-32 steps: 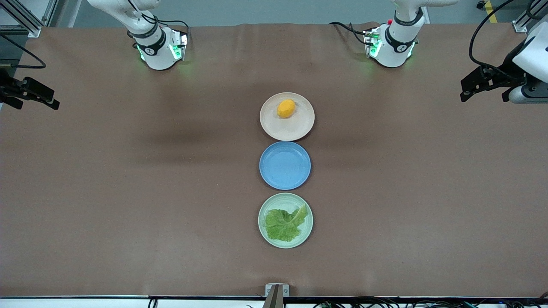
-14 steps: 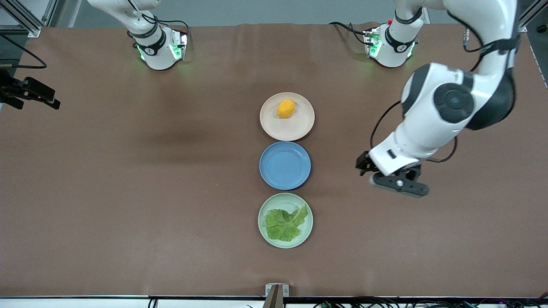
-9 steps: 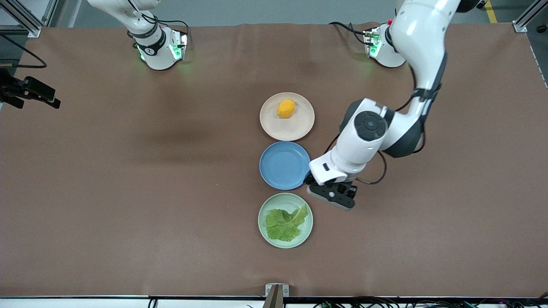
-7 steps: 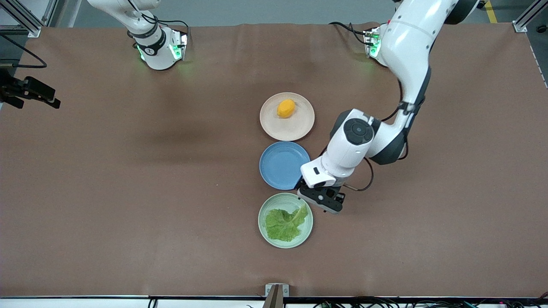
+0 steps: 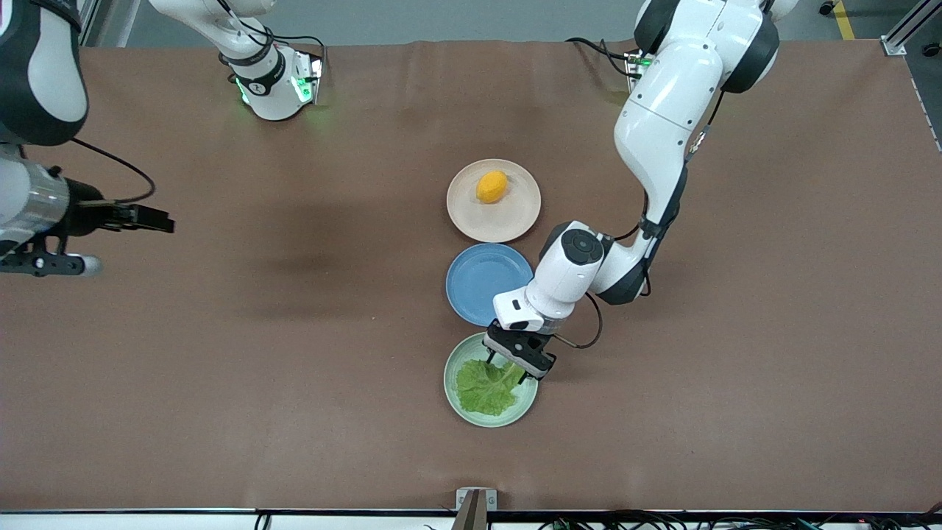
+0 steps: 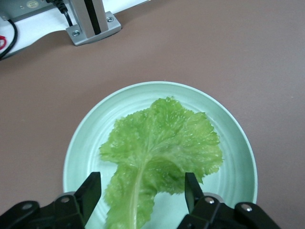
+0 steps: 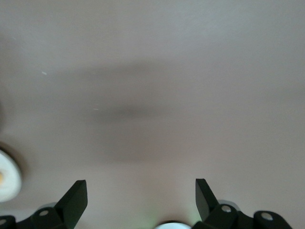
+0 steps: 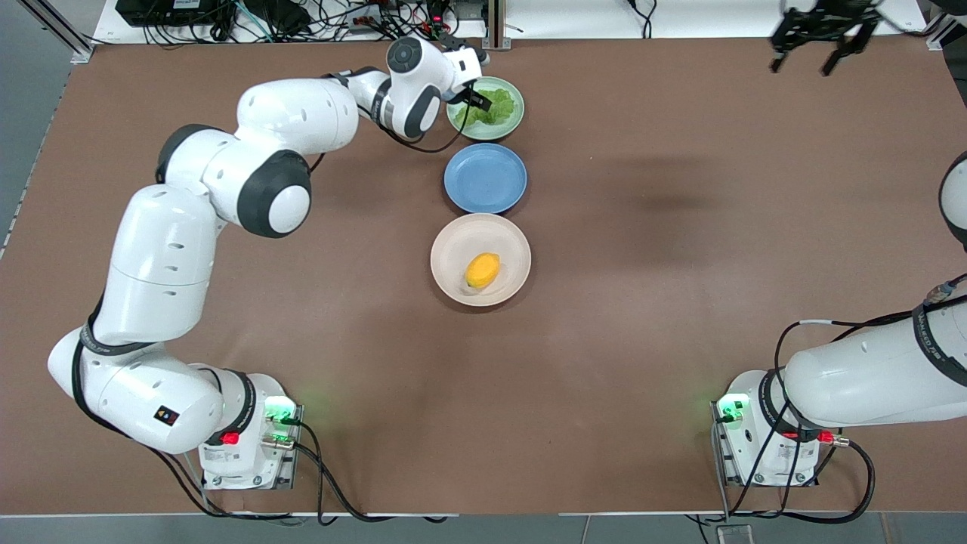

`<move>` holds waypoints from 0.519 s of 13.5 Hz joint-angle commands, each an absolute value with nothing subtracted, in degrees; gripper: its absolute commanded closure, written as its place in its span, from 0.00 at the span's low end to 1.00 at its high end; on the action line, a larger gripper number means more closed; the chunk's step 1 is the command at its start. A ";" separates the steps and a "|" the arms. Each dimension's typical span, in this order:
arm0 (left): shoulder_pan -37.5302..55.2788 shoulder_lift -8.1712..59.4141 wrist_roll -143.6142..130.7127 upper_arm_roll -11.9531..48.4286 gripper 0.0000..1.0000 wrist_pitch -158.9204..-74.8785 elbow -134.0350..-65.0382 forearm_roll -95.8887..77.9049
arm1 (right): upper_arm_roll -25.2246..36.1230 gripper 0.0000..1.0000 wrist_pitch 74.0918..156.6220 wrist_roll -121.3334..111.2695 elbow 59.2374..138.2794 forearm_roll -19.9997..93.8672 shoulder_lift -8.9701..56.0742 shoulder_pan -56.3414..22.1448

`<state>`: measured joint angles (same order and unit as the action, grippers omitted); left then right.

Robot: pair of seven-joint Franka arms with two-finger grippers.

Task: Pick lemon and lettuce from plates
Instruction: 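Lower the left gripper onto the lettuce while the right gripper starts moving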

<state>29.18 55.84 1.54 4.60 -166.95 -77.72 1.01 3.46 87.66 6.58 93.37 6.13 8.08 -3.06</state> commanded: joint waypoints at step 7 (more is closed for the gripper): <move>29.88 61.08 4.04 3.87 0.35 -171.12 -74.44 0.53 | 3.34 0.00 105.79 48.29 109.23 8.79 3.43 -29.49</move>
